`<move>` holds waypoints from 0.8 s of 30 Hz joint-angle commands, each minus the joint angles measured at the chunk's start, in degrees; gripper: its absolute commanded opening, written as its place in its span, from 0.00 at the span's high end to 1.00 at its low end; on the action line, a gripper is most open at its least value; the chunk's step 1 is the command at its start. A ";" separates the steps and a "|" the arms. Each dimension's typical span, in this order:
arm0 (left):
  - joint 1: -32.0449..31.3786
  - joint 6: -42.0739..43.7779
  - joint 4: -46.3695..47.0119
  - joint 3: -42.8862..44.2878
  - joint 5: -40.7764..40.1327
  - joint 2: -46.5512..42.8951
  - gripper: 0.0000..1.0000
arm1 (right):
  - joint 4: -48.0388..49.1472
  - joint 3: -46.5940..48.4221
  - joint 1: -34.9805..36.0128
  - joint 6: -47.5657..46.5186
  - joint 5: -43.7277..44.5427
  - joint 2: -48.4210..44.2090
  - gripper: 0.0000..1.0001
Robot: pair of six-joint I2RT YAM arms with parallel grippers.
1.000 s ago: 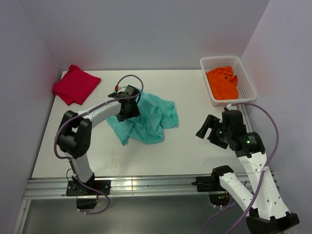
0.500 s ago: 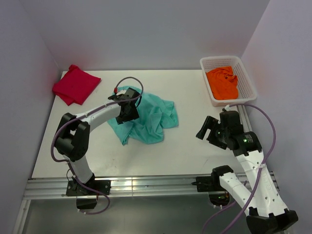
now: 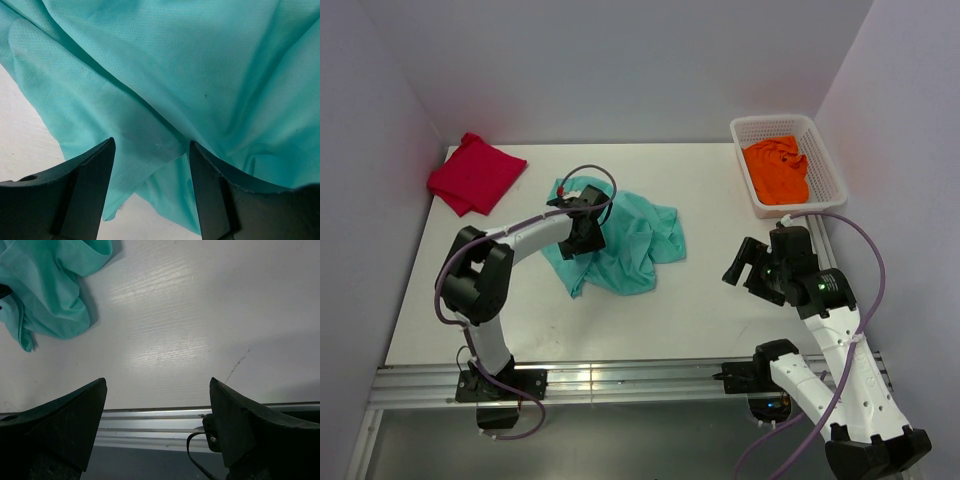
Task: Fold and stack the t-shirts
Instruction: Flatten the tshirt out
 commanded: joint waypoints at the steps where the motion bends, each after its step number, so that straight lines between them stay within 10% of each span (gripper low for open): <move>1: -0.21 0.03 1.45 1.03 0.70 1.02 0.34 | 1.33 -0.22 0.38 0.72 1.16 -0.62 0.10; 11: -0.21 0.82 1.36 1.38 0.26 2.52 0.37 | 1.95 -0.66 0.29 1.42 1.33 -0.18 0.10; 24: -0.21 -0.32 -1.89 3.40 -3.33 -0.38 0.71 | 3.79 -0.05 0.38 0.98 -0.07 -0.45 0.10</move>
